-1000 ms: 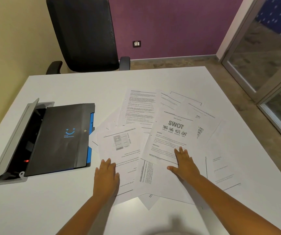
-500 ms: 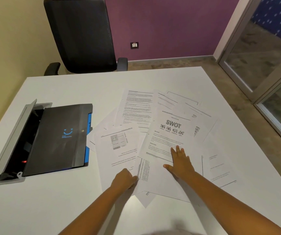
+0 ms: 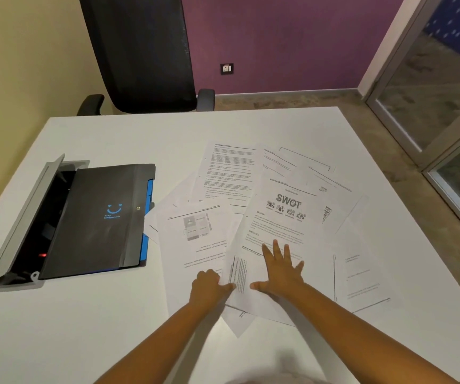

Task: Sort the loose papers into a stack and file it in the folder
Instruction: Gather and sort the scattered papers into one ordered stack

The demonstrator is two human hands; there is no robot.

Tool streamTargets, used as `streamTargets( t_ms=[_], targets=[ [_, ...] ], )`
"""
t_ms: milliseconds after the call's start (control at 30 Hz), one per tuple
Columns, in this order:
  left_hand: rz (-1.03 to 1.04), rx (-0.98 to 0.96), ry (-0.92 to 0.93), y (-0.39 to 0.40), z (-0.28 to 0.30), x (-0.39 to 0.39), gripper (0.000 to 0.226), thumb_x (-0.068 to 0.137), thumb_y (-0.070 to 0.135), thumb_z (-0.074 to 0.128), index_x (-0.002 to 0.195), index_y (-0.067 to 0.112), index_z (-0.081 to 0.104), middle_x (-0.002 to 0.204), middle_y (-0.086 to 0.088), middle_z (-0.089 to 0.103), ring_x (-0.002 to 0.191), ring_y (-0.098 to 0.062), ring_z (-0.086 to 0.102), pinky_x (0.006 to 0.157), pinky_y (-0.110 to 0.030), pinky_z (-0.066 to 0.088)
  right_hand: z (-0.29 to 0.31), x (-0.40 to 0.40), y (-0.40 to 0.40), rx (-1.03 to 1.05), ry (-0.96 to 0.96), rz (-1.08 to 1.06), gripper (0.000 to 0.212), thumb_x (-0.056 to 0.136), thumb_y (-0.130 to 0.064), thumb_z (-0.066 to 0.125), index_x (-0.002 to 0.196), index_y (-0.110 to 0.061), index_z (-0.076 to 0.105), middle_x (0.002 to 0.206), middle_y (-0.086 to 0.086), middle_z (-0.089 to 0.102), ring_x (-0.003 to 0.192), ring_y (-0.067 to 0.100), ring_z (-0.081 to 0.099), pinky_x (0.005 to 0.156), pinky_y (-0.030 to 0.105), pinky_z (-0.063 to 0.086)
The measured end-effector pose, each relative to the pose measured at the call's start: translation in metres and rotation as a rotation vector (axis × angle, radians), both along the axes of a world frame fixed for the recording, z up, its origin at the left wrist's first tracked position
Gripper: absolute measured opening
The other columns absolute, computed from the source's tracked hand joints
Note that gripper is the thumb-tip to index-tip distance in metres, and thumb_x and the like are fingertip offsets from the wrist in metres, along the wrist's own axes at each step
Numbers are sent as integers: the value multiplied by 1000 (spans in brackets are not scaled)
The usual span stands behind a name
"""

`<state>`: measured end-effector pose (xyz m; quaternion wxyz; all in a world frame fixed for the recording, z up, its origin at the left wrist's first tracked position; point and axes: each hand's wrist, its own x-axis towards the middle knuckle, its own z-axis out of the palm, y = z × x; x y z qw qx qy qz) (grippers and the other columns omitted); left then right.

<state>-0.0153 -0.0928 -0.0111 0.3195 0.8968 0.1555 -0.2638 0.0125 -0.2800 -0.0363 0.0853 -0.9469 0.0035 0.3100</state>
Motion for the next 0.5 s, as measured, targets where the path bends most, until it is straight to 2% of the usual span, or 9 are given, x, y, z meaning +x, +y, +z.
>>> streamTargets(
  t_ms=[33,100,167,200,267,400,500],
  targets=[
    [17,-47,2,1,-2,2,32,77,34,69,69,15,44,72,2,48,68,-16,49,59,-25,36,-1,0,0,1,0,-3,115,68,-73,59,148,-29,-10,156,3,-25,143,32,-22,108,70,4],
    [95,-192,44,4,-3,3,37,81,25,66,63,17,34,68,3,51,61,-14,49,54,-23,35,-2,-1,-1,0,-2,-9,115,67,-74,59,148,-30,-10,156,2,-25,143,31,-22,107,70,4],
    [208,-430,166,8,-2,-2,25,82,21,65,72,11,44,81,-5,66,65,-24,65,55,-27,47,-1,-2,-1,1,-7,-16,115,67,-74,59,148,-29,-10,156,1,-24,143,30,-22,107,70,4],
    [224,-531,237,10,-1,-7,17,83,20,64,83,8,51,90,-9,70,70,-27,70,56,-29,52,0,-2,-2,3,-11,-19,115,67,-74,59,148,-29,-10,157,1,-24,144,30,-22,108,70,4],
    [197,-615,276,13,-2,-15,11,85,12,61,95,8,58,93,-13,72,70,-24,73,55,-27,55,2,-3,-1,12,-21,-25,114,68,-72,59,148,-29,-10,157,1,-21,144,30,-20,108,69,3],
    [322,-571,56,18,3,-2,3,86,3,58,87,2,55,79,-23,69,56,-28,68,58,-36,56,13,4,1,10,-118,-8,106,76,-65,58,149,-27,-10,160,3,-9,146,33,-11,110,66,1],
    [529,-547,-96,28,12,20,14,88,10,58,77,5,51,70,-19,63,47,-21,61,44,-27,50,21,11,2,-9,-193,23,103,78,-65,55,149,-26,-8,160,3,-7,146,33,-8,112,63,2]
  ],
)
